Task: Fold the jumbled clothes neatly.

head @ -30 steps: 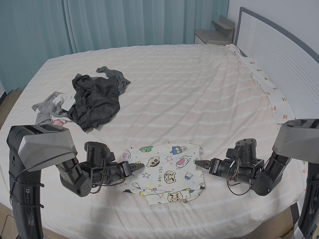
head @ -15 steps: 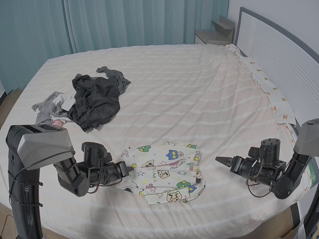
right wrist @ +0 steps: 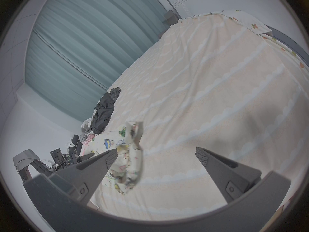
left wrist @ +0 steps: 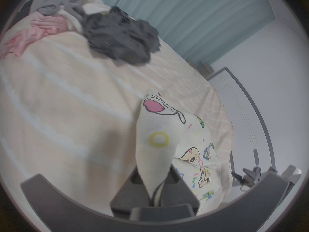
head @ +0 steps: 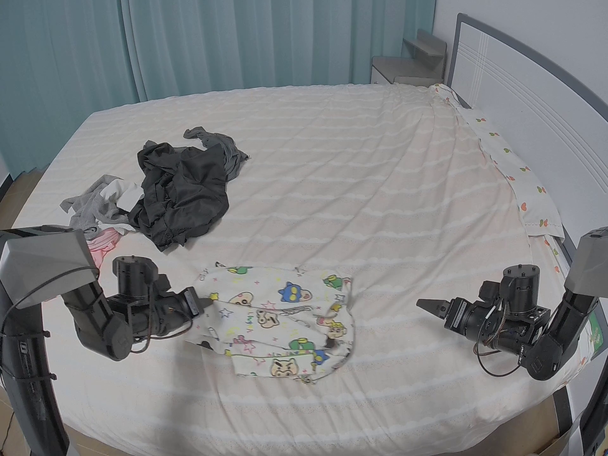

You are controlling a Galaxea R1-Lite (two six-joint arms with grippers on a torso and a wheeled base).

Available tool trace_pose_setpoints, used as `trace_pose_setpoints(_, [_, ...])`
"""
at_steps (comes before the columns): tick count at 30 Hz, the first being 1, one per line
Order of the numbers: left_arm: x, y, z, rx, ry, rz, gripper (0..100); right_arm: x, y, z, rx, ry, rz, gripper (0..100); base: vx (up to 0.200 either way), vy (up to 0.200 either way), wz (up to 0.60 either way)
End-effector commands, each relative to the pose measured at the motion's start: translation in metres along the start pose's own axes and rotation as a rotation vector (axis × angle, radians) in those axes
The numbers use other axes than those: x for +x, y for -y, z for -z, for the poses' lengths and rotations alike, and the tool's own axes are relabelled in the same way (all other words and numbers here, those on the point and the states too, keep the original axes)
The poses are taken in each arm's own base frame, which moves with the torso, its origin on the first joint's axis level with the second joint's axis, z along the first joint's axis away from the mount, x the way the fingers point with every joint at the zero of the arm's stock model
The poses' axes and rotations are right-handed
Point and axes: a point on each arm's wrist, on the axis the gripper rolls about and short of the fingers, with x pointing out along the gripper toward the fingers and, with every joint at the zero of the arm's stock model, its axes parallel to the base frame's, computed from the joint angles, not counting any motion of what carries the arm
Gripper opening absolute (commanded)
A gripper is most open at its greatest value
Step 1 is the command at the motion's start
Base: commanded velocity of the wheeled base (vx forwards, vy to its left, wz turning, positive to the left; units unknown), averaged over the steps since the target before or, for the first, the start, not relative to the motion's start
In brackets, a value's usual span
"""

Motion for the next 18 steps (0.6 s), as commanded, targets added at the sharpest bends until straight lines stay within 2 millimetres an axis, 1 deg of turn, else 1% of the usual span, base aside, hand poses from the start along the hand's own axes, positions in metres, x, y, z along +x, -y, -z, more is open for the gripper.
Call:
trace_pose_setpoints(1, [-0.035, -0.029, -0.016, -0.064, 0.065, -0.042, 0, 0.0, 0.001, 0.002, 0.001, -0.006, 0.005, 100, 0.0, 0.0, 0.0])
trace_pose_setpoints(3, [-0.049, -0.042, -0.017, -0.094, 0.078, -0.059, 0, 0.0, 0.003, 0.002, 0.004, -0.01, 0.011, 100, 0.0, 0.0, 0.0])
trace_pose_setpoints(5, [-0.061, -0.058, -0.012, -0.125, 0.089, -0.099, 0, 0.0, 0.005, 0.003, 0.01, -0.013, 0.017, 100, 0.0, 0.0, 0.0])
trace_pose_setpoints(6, [-0.065, -0.063, -0.012, -0.128, 0.098, -0.111, 0, 0.0, 0.005, 0.003, 0.01, -0.013, 0.017, 100, 0.0, 0.0, 0.0])
trace_pose_setpoints(8, [-0.079, -0.084, -0.014, -0.135, 0.154, -0.154, 0, -0.001, 0.007, 0.002, 0.014, -0.011, 0.024, 100, 0.0, 0.0, 0.0])
trace_pose_setpoints(10, [-0.084, -0.092, -0.014, -0.142, 0.172, -0.174, 0, -0.001, 0.007, 0.002, 0.014, -0.009, 0.024, 100, 0.0, 0.0, 0.0])
trace_pose_setpoints(11, [-0.094, -0.104, -0.013, -0.155, 0.202, -0.204, 0, -0.002, 0.007, 0.001, 0.014, -0.007, 0.024, 100, 0.0, 0.0, 0.0])
trace_pose_setpoints(12, [-0.096, -0.107, -0.013, -0.159, 0.211, -0.211, 0, -0.002, 0.007, 0.001, 0.013, -0.008, 0.025, 100, 0.0, 0.0, 0.0])
trace_pose_setpoints(14, [-0.111, -0.119, -0.013, -0.174, 0.258, -0.25, 0, -0.004, 0.009, 0.001, 0.016, -0.006, 0.032, 100, 0.0, 0.0, 0.0])
trace_pose_setpoints(18, [-0.132, -0.135, -0.011, -0.196, 0.341, -0.297, 0, -0.005, 0.011, -0.001, 0.017, 0.004, 0.042, 100, 0.0, 0.0, 0.0])
